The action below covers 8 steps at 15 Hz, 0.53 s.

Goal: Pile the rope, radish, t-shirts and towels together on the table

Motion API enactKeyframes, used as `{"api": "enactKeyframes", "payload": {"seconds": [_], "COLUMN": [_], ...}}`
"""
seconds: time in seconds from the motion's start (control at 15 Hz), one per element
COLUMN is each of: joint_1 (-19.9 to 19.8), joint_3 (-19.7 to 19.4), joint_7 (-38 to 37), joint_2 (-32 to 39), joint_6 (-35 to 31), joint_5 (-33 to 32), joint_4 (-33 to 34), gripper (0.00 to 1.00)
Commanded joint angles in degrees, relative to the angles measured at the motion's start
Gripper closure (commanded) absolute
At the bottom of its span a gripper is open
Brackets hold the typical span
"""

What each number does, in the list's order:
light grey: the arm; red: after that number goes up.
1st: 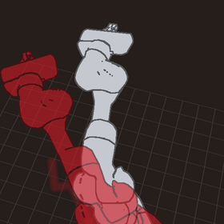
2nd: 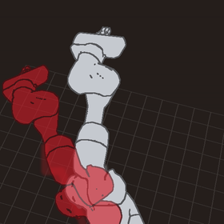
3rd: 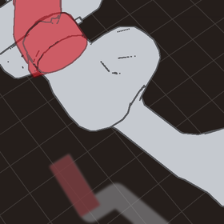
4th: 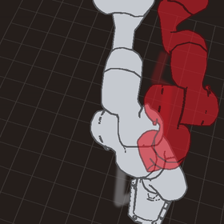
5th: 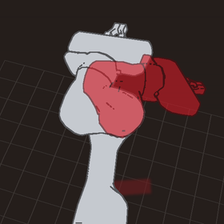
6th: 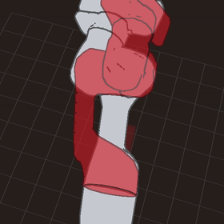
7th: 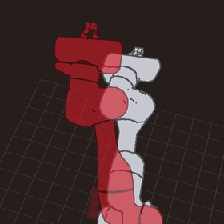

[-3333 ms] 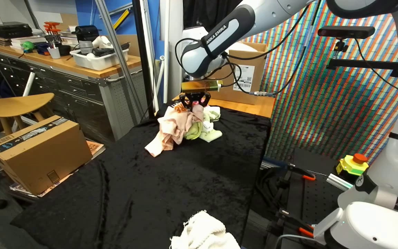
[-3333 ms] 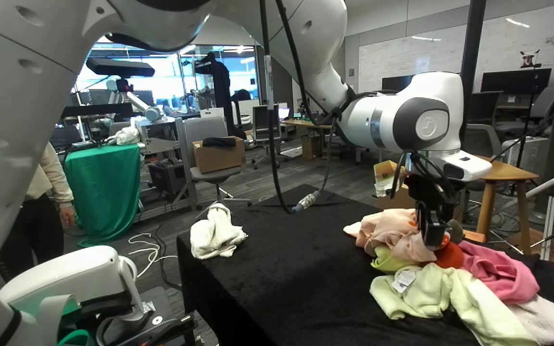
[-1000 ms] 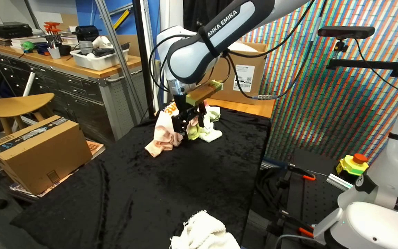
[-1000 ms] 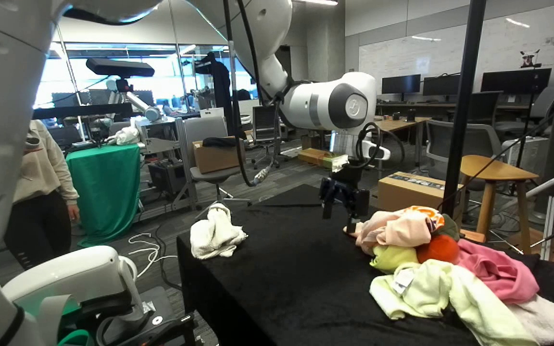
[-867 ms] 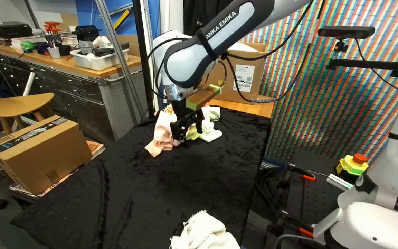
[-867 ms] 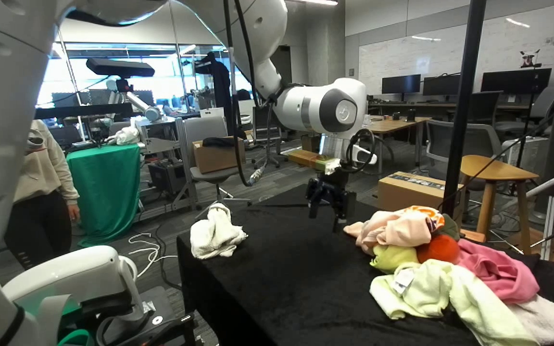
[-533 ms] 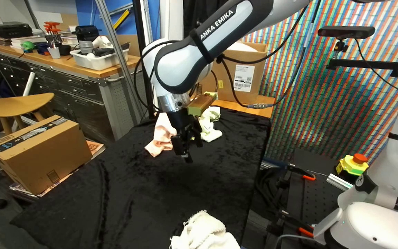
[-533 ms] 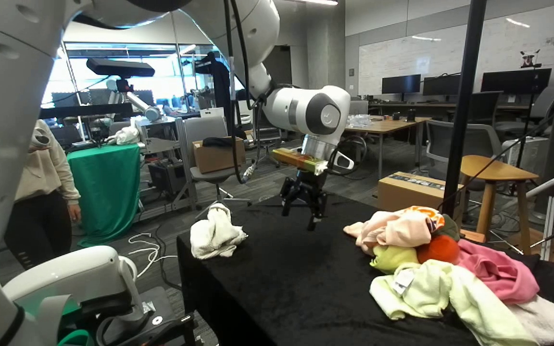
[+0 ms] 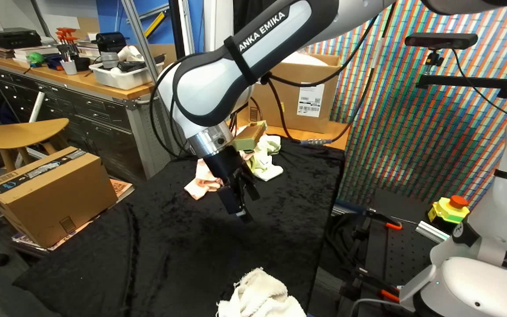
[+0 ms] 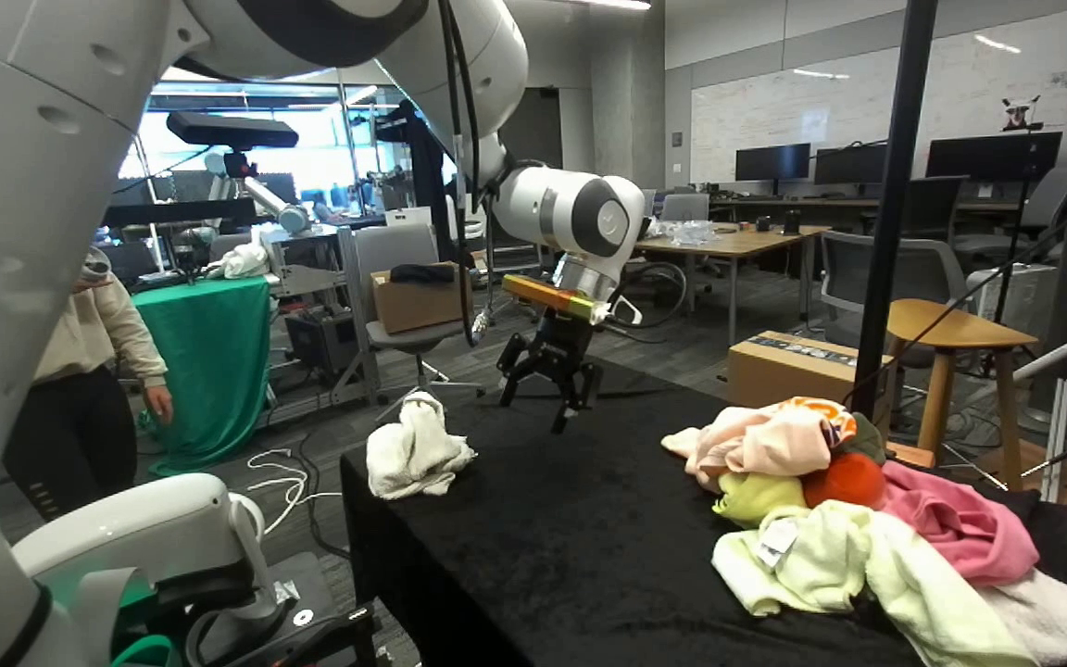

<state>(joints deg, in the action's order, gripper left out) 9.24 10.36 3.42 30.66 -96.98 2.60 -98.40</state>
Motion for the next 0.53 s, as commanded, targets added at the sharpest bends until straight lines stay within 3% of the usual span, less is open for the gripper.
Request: {"api": "enactKeyframes", "payload": {"seconds": [0.0,0.47], "joint_1": [2.25,4.24], "joint_3": [0.04,0.43], "joint_7": [-1.51,-3.04], "joint_2": [2.69,2.43], "joint_6": [1.74,-1.50], "joint_5": [0.63,1.40], "joint_4": [4.49,1.15], "gripper": [0.00,0.00]}}
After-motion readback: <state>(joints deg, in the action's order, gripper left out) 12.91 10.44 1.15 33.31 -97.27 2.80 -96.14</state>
